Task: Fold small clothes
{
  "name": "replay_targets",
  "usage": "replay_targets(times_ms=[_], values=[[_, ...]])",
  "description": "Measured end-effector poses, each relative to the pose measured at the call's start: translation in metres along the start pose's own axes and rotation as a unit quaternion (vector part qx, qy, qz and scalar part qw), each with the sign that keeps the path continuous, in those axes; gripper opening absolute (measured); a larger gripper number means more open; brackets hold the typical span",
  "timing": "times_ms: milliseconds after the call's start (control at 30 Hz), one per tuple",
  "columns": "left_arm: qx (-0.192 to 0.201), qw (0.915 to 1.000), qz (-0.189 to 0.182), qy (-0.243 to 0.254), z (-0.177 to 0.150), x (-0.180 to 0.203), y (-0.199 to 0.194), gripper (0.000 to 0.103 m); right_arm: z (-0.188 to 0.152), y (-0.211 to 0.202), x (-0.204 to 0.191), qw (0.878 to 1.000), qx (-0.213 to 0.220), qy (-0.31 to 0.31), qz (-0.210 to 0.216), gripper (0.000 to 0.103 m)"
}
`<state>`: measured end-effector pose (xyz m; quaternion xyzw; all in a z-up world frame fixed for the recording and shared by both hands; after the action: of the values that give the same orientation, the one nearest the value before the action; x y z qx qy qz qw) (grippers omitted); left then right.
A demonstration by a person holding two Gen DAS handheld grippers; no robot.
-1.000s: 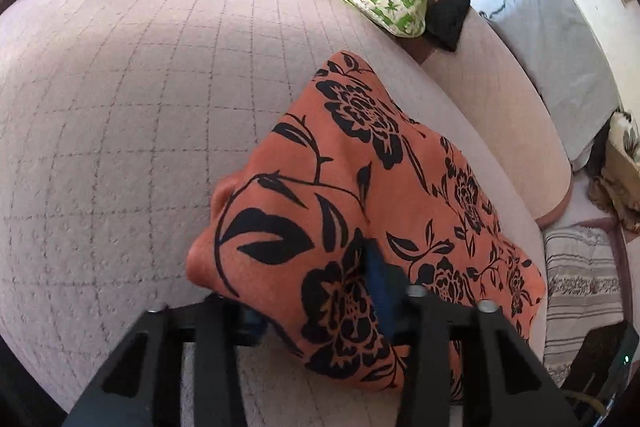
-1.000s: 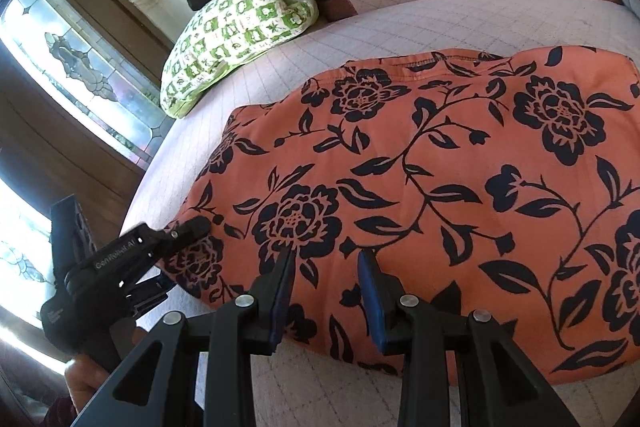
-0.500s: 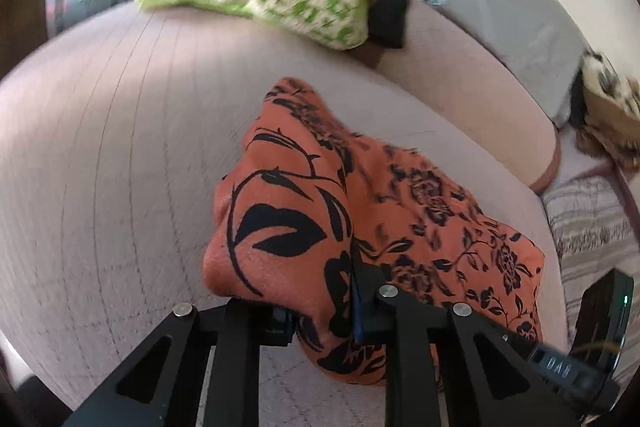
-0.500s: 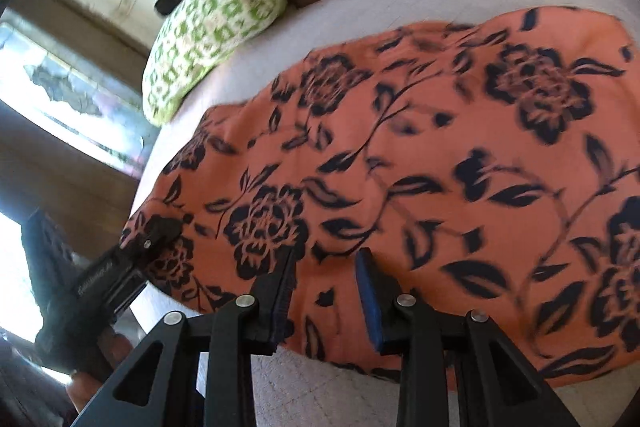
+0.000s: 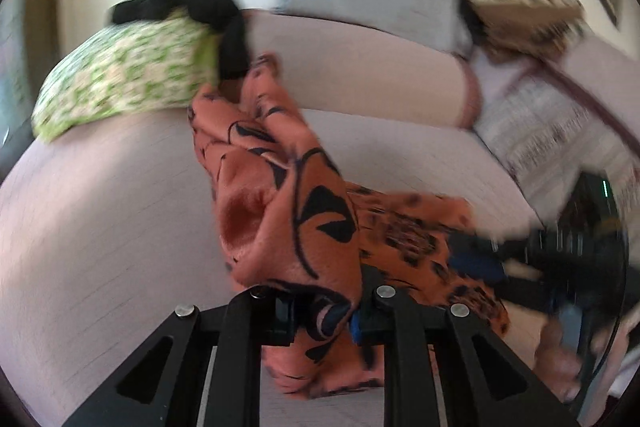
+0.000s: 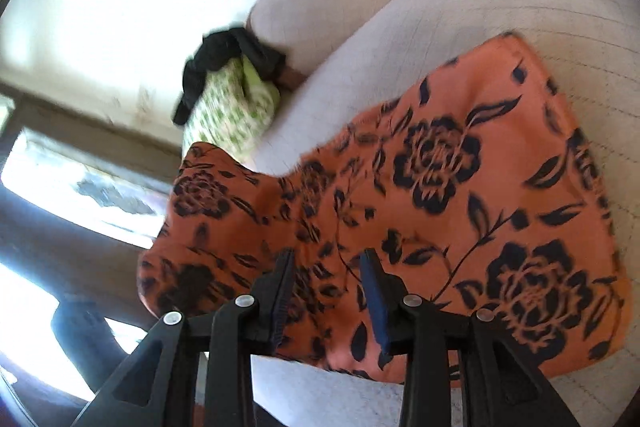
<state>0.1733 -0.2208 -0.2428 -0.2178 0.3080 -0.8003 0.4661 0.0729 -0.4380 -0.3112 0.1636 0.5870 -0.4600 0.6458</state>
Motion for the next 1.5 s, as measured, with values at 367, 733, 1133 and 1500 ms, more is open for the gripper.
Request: replay_targets(times_ms=[367,733,1133,1500], values=[[-0.044,0.9905,-0.114,0.063,-0.026,0.033,-0.004,0.071,0.03,-0.008,0.044,0.989,0.011,0.137,0.059,0.069],[-0.13,0.9902,-0.004,0.049,-0.062,-0.04,0.023,0.077,0.037,0.051,0.027,0.995,-0.036,0.09,-0.036,0.077],[-0.147,0.9836,0.003,0.105,-0.072,0.008,0.037,0.077,0.058,0.086,0.008,0.984,-0.059,-0.07,-0.15,0.022],[-0.137,0.9851,-0.057,0.086,-0.06,0.047,0.03,0.077,0.073,0.005,0.009,0.986,0.03,-0.113,-0.119,0.015]])
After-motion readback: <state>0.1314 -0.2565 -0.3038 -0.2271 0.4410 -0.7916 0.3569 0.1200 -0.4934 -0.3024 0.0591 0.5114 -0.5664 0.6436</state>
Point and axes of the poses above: each gripper's, at about its wrist camera, not at the fingertips, and y roughly the way its jaws point, x to its right, z to its top, the point moved 3 cm from there along y, roughly the way its jaws point, and after that the axes turned 6 degrees about z, right-handed, at the moved point
